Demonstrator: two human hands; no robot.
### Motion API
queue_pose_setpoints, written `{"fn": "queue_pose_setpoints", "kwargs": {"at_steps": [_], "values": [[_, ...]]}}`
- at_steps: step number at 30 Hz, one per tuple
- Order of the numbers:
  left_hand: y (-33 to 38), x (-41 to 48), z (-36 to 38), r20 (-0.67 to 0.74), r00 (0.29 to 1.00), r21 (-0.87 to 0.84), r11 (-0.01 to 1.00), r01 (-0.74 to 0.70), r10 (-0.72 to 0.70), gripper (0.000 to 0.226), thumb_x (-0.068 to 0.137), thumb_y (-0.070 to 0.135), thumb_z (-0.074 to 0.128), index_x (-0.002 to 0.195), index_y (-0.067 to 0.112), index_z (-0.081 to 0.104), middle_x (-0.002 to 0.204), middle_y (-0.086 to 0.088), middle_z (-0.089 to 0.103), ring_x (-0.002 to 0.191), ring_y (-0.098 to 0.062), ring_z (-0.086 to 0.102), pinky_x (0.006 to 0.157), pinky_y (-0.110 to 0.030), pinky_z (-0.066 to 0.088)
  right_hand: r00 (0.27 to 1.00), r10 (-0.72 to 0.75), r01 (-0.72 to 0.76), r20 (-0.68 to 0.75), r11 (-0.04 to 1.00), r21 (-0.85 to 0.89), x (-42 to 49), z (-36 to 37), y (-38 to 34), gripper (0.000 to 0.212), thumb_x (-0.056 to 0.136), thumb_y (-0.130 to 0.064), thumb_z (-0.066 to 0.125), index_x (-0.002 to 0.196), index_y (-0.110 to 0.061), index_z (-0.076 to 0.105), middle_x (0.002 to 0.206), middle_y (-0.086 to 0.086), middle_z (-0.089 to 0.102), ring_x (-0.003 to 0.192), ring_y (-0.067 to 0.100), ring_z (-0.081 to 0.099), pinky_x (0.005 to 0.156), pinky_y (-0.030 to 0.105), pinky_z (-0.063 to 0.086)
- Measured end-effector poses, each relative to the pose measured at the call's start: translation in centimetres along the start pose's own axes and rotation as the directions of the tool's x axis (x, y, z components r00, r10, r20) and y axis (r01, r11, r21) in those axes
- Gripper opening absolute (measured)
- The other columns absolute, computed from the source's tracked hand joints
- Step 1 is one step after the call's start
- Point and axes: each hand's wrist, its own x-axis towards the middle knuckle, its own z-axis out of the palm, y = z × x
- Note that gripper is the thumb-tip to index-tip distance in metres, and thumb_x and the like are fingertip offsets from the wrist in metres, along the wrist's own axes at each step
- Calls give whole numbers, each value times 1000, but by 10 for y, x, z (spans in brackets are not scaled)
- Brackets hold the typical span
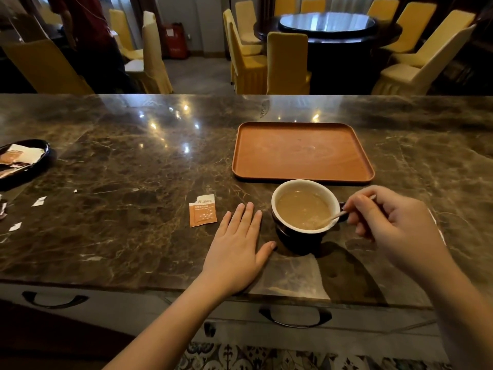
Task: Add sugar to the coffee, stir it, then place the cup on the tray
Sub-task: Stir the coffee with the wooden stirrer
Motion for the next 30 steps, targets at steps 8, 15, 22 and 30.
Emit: {"fn": "queue_pose_setpoints", "kwargs": {"at_steps": [8,15,22,30], "values": [[-2,-1,1,-7,1000,10,1000,-7,7,73,82,60,0,143,21,-4,155,-2,-8,141,-13,-13,113,-32,-12,981,-79,50,-175,986,-162,11,11,4,20,92,-17,45,82,-16,62,67,-1,63,61,11,59,52,23,50],[-1,1,3,-19,1000,10,1000,-1,1,72,82,60,2,143,21,-5,155,-1,-9,139,-11,-16,112,-32,-13,981,-128,113,-144,987,-110,8,30,5,20,91,-20,45,87,-14,64,71,-3,64,69,13,60,56,20,49],[-1,0,3,-31,1000,-9,1000,1,-2,69,86,58,7,142,22,-4,144,4,-19,136,-9,-19,111,-31,-14,996,-86,86,-9,996,8,-6,24,-3,19,89,-19,48,80,-21,64,74,-4,66,67,13,62,53,12,47],[-2,0,3,-24,1000,0,1000,-2,2,72,83,60,3,143,21,-3,154,-1,-10,137,-10,-17,111,-31,-14,995,-71,58,-76,985,-165,3,-4,4,22,91,-17,47,76,-22,62,63,-3,64,64,10,61,53,18,49]]}}
